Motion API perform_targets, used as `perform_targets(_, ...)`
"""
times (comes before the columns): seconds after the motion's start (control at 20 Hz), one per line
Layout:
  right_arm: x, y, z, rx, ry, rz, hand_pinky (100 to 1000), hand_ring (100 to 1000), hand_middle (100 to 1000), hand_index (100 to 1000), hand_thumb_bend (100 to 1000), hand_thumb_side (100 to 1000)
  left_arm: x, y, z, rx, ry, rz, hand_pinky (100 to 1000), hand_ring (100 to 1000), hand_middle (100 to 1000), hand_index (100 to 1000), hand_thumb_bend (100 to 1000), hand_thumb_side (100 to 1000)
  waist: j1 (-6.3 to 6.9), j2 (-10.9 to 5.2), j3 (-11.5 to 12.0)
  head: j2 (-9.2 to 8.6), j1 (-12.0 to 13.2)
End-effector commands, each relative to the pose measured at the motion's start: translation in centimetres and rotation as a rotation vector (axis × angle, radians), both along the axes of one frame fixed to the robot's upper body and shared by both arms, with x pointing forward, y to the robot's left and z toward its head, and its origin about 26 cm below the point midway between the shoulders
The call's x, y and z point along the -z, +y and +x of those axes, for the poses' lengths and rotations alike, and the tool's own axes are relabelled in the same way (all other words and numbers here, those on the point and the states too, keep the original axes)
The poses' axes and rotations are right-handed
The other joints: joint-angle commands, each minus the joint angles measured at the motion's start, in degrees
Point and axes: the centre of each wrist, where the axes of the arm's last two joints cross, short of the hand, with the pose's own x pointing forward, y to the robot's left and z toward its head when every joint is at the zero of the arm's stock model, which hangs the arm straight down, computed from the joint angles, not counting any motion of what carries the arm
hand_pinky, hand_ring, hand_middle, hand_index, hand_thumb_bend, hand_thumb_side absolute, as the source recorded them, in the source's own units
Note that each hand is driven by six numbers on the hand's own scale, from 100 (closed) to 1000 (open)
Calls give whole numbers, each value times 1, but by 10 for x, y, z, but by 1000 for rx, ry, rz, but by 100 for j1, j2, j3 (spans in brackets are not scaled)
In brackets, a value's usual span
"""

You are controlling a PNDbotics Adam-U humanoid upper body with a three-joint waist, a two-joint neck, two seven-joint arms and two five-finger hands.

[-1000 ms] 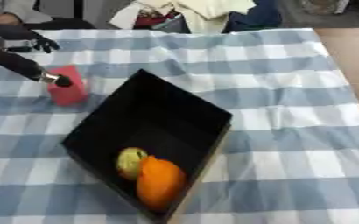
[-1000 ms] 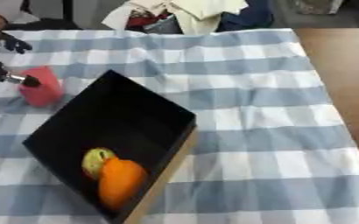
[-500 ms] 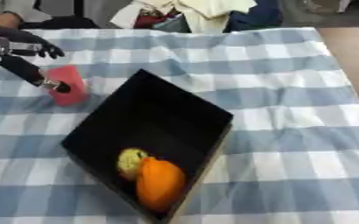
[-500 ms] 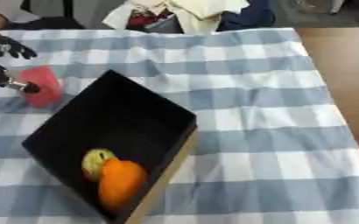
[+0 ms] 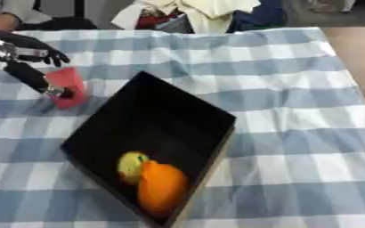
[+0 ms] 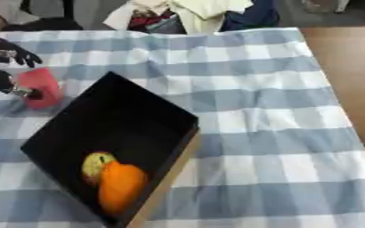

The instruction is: Pick up objects on the table and place them in the box.

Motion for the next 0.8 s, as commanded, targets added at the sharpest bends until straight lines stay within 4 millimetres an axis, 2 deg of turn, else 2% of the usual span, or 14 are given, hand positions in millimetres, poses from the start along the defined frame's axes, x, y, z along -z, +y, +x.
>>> perform_targets(0.05, -9, -6, -5, 6, -31, -3, 938, 871, 775, 890, 100, 1000, -9, 5, -3, -38, -26, 26, 884, 909, 828, 1000, 523, 703, 10, -114, -5, -73, 25)
perform_targets(0.4, -8, -6, -5, 4, -29, -6, 939, 871, 773, 888, 100, 1000, -6, 5, -2, -66, -30, 35, 853, 876, 767, 1000, 455, 657, 1, -97, -12, -92, 35)
perform_targets(0.8, -7, -8, -5, 11, -26, -6, 940, 873, 773, 889, 100, 1000, -7, 0, -1, -75, -73, 25, 783, 775, 568, 857, 292, 579, 3, -102, -19, -72, 53)
